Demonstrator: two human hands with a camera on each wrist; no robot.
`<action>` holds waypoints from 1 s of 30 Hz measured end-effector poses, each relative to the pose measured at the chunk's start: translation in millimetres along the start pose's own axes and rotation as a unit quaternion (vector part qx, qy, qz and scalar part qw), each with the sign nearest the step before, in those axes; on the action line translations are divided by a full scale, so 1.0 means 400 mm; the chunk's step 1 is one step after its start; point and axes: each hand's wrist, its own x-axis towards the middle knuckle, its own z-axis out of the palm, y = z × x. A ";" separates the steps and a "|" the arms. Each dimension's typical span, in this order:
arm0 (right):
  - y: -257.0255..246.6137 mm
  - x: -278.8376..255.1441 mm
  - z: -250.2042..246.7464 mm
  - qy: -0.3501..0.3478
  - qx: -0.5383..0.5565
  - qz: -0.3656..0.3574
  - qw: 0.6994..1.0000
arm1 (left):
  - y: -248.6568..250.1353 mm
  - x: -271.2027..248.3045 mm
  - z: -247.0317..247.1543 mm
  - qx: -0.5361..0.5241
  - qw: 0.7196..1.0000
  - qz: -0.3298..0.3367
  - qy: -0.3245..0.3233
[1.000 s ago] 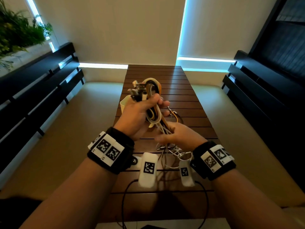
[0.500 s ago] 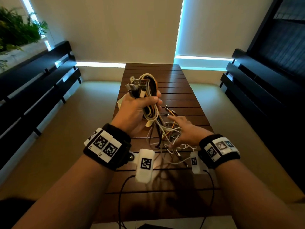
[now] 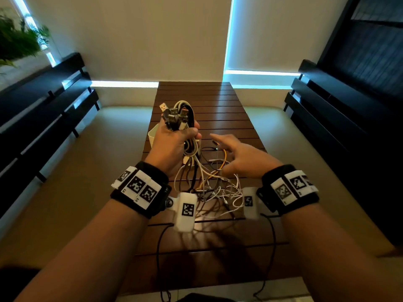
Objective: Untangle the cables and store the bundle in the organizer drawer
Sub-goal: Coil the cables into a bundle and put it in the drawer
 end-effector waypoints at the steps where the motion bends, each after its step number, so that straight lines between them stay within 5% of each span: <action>1: -0.012 0.010 0.020 -0.019 0.069 -0.033 0.997 | -0.005 -0.006 0.008 -0.002 1.000 0.003 -0.007; 5: -0.040 0.041 0.098 -0.077 0.332 -0.108 0.934 | -0.005 -0.025 0.034 -0.035 0.999 0.007 -0.029; 12: -0.041 0.034 0.119 -0.138 0.547 -0.120 0.817 | 0.016 -0.056 0.032 -0.045 0.997 -0.001 -0.061; 14: -0.042 0.032 0.124 -0.129 0.513 -0.125 0.839 | 0.020 -0.059 0.034 -0.052 0.997 0.002 -0.053; 17: -0.040 0.022 0.134 -0.030 0.317 -0.100 0.943 | 0.031 -0.064 0.041 -0.071 0.996 -0.001 -0.049; 19: -0.032 0.019 0.141 0.049 0.203 -0.088 0.974 | 0.036 -0.072 0.047 -0.103 0.993 -0.011 -0.061; 25: 0.088 0.043 0.164 0.157 0.046 0.018 0.986 | 0.070 -0.070 0.044 -0.174 0.982 -0.010 -0.078; 30: 0.138 0.042 0.166 0.133 -0.015 0.076 0.988 | 0.047 -0.064 0.038 -0.167 0.985 -0.023 -0.049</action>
